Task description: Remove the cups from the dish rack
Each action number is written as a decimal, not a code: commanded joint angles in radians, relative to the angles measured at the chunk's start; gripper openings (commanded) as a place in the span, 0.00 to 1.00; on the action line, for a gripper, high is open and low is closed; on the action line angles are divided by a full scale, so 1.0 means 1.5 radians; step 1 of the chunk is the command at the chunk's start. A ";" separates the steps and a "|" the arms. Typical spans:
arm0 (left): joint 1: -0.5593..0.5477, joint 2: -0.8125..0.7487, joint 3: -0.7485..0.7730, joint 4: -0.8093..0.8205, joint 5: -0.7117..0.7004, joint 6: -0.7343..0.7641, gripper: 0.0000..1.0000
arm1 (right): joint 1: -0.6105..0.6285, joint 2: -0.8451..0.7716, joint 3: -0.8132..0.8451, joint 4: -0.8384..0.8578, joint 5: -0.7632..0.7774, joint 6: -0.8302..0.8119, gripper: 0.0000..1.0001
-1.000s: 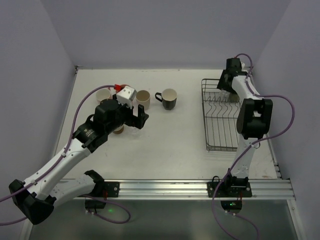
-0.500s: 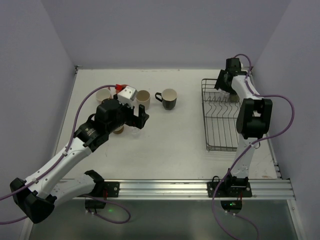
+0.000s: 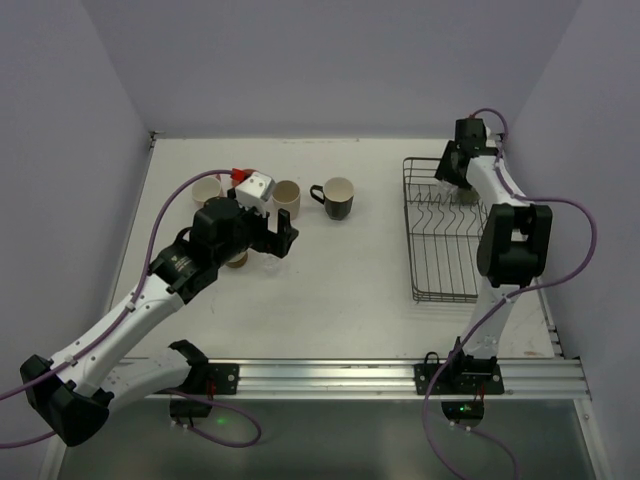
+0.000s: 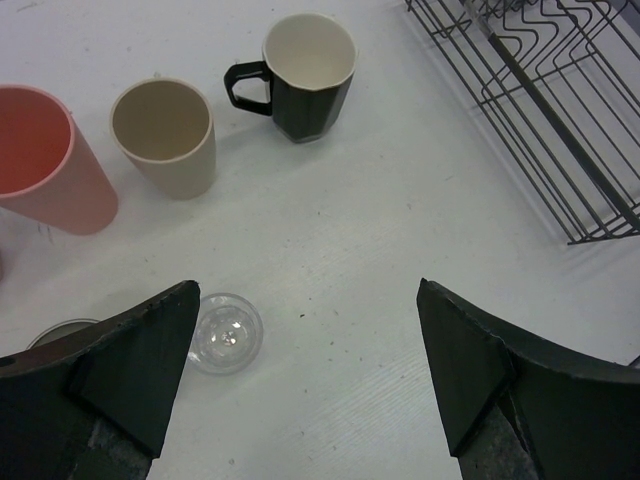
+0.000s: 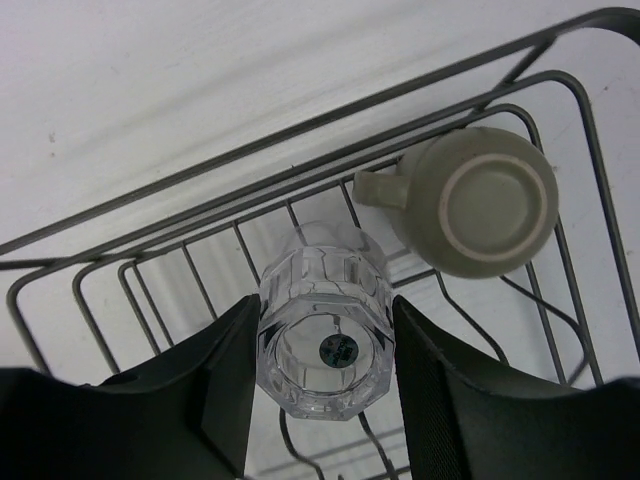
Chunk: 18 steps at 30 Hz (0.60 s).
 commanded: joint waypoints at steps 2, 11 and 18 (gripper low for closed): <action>-0.002 0.002 0.010 0.032 0.019 -0.003 0.94 | 0.000 -0.142 -0.046 0.075 -0.029 0.029 0.21; -0.002 0.019 0.030 0.069 0.162 -0.067 0.88 | 0.008 -0.367 -0.272 0.211 -0.191 0.133 0.20; -0.004 0.038 -0.029 0.266 0.291 -0.206 0.80 | 0.118 -0.575 -0.508 0.438 -0.417 0.256 0.19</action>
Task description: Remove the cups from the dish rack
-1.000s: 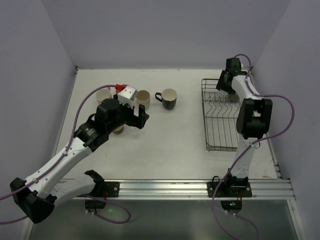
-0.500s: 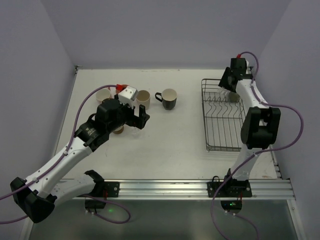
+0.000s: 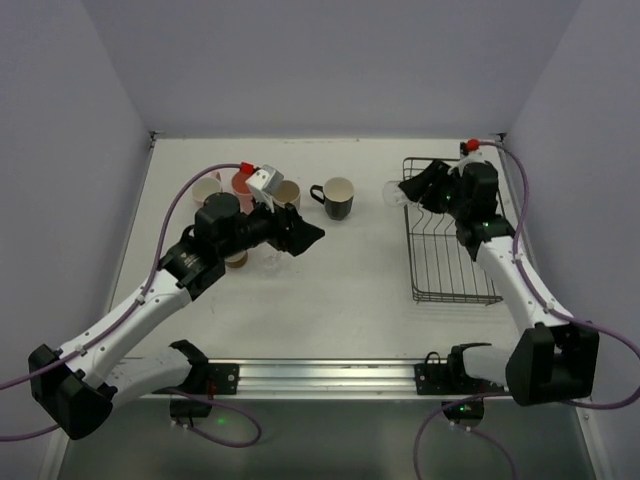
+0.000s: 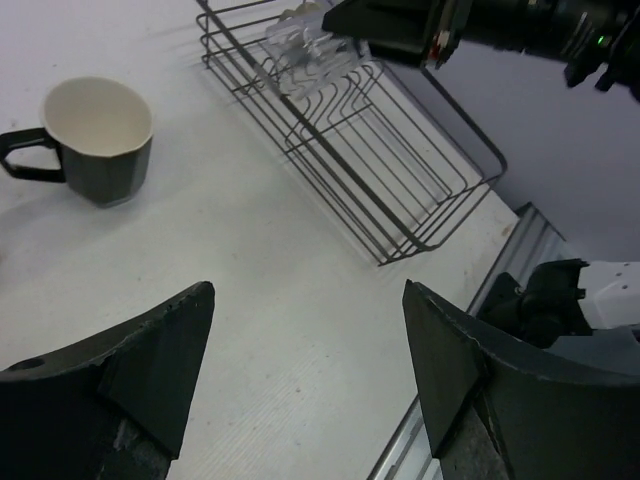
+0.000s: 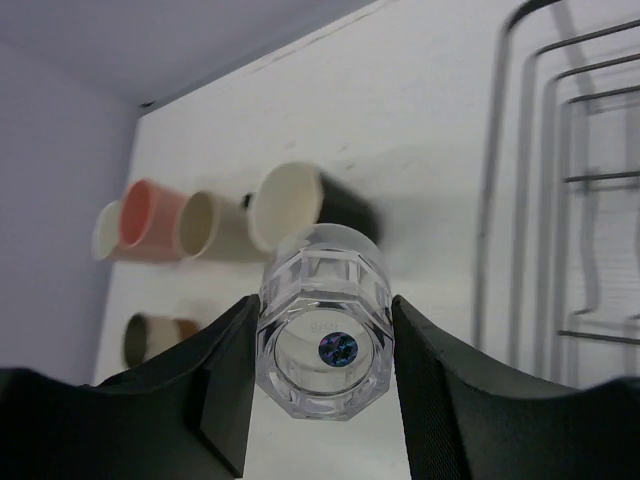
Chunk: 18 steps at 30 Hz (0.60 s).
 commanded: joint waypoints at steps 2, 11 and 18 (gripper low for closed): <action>-0.004 0.015 -0.036 0.157 0.089 -0.103 0.78 | 0.096 -0.113 -0.117 0.244 -0.197 0.147 0.19; -0.004 0.041 -0.073 0.279 0.132 -0.208 0.71 | 0.215 -0.149 -0.226 0.510 -0.285 0.290 0.20; -0.003 0.049 -0.097 0.345 0.171 -0.238 0.54 | 0.265 -0.062 -0.220 0.591 -0.316 0.332 0.20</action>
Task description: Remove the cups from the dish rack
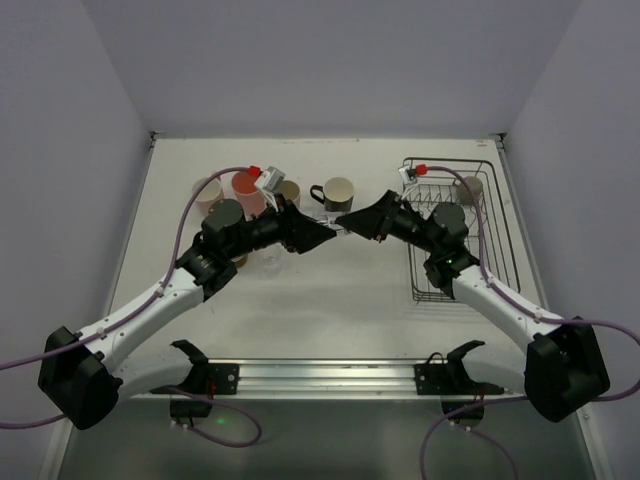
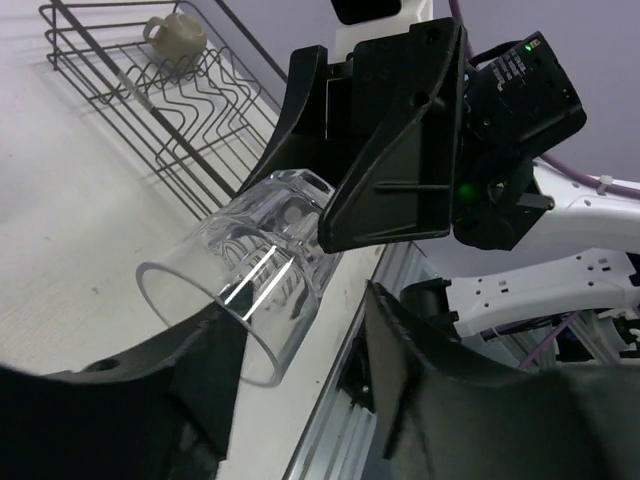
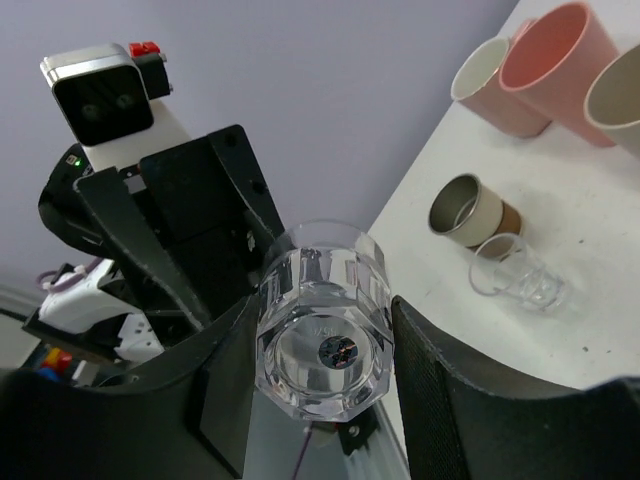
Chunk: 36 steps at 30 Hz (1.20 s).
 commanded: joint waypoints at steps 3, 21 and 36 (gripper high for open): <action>-0.003 0.004 -0.011 0.080 0.033 -0.026 0.39 | 0.034 0.058 0.013 0.130 -0.039 0.058 0.21; -0.002 0.066 0.187 -0.615 -0.498 0.256 0.00 | 0.040 -0.092 0.001 -0.299 0.191 -0.217 0.99; -0.001 0.198 0.214 -0.651 -0.481 0.298 0.00 | 0.039 -0.146 -0.020 -0.411 0.305 -0.282 0.99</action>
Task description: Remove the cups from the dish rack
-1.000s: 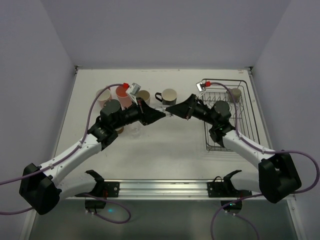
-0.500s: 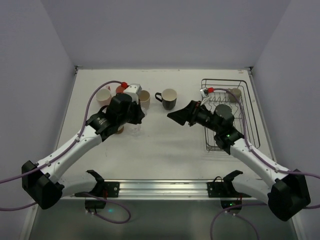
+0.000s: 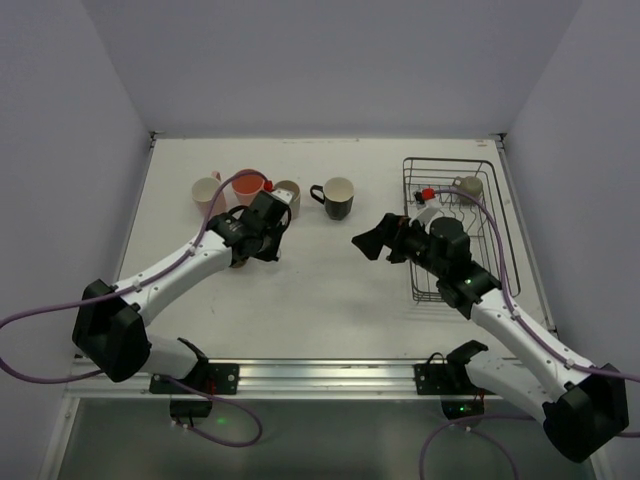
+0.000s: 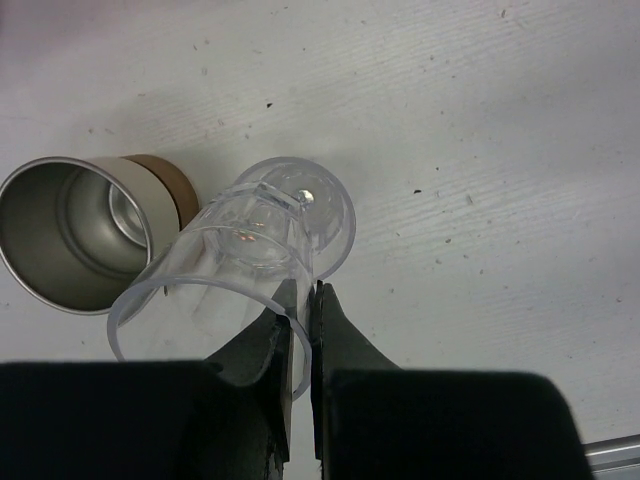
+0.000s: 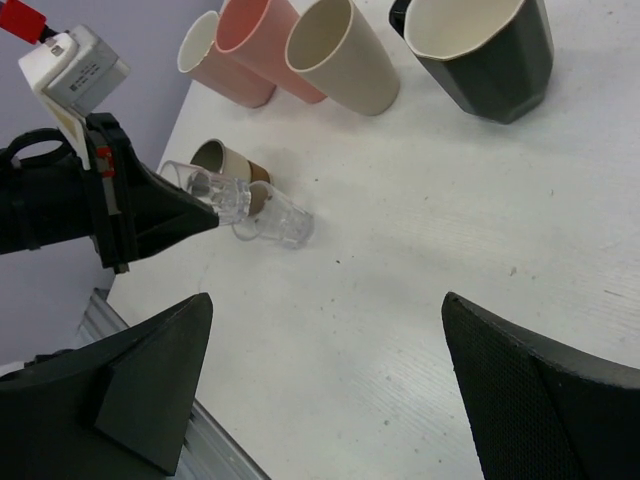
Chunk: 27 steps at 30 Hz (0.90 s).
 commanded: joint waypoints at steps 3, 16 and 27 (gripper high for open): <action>0.002 0.015 0.026 -0.006 0.002 0.030 0.02 | 0.001 0.008 0.001 -0.007 0.032 -0.024 0.99; 0.002 0.070 0.034 0.008 0.037 0.048 0.19 | 0.001 0.029 0.008 -0.009 0.051 -0.021 0.99; 0.000 0.052 0.043 0.011 -0.003 0.035 0.66 | -0.046 0.080 0.077 -0.085 0.183 -0.043 0.95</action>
